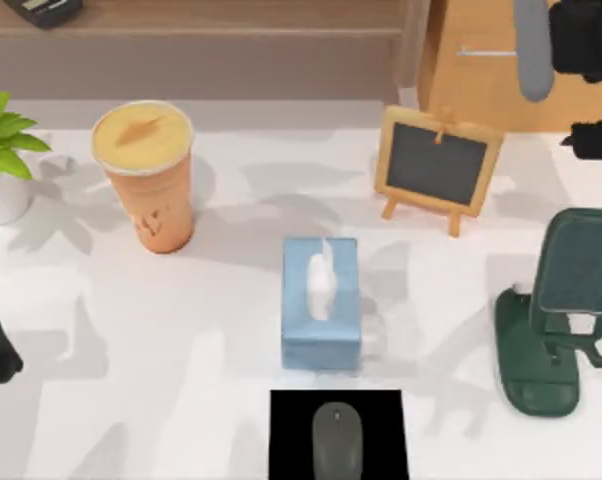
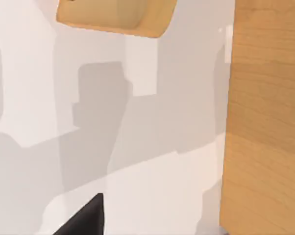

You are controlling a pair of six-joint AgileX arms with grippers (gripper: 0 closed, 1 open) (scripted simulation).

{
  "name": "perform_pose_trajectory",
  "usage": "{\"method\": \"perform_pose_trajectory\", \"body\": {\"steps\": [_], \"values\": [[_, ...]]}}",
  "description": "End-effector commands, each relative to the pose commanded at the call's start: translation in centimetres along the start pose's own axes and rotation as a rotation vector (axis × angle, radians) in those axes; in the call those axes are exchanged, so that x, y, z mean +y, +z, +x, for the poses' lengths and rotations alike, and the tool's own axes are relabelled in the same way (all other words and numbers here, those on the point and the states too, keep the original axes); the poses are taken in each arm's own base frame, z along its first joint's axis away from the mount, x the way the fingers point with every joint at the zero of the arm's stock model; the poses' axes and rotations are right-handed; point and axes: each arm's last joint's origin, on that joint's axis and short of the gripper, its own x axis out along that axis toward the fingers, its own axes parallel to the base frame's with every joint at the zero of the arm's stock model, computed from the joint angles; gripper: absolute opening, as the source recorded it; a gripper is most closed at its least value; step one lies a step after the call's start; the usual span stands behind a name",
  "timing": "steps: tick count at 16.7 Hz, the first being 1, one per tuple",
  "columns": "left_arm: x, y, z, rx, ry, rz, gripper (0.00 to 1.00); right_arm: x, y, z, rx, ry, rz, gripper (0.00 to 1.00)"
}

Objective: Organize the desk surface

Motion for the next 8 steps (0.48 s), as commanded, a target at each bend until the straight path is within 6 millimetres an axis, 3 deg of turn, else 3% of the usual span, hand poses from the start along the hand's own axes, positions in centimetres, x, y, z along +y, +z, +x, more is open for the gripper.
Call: {"method": "perform_pose_trajectory", "body": {"steps": [3, 6, 8], "values": [[0.0, 0.0, 0.0, 0.0, 0.0, 0.0, 1.0, 0.3, -10.0, 0.9, 0.126, 0.074, 0.419, 1.0], [0.0, 0.0, 0.0, 0.0, 0.0, 0.0, 1.0, 3.2, -18.6, 1.8, 0.24, 0.175, 0.796, 1.0], [0.0, 0.0, 0.0, 0.0, 0.0, 0.0, 1.0, 5.6, -22.9, 2.2, 0.301, 0.241, 0.997, 1.0]]}}
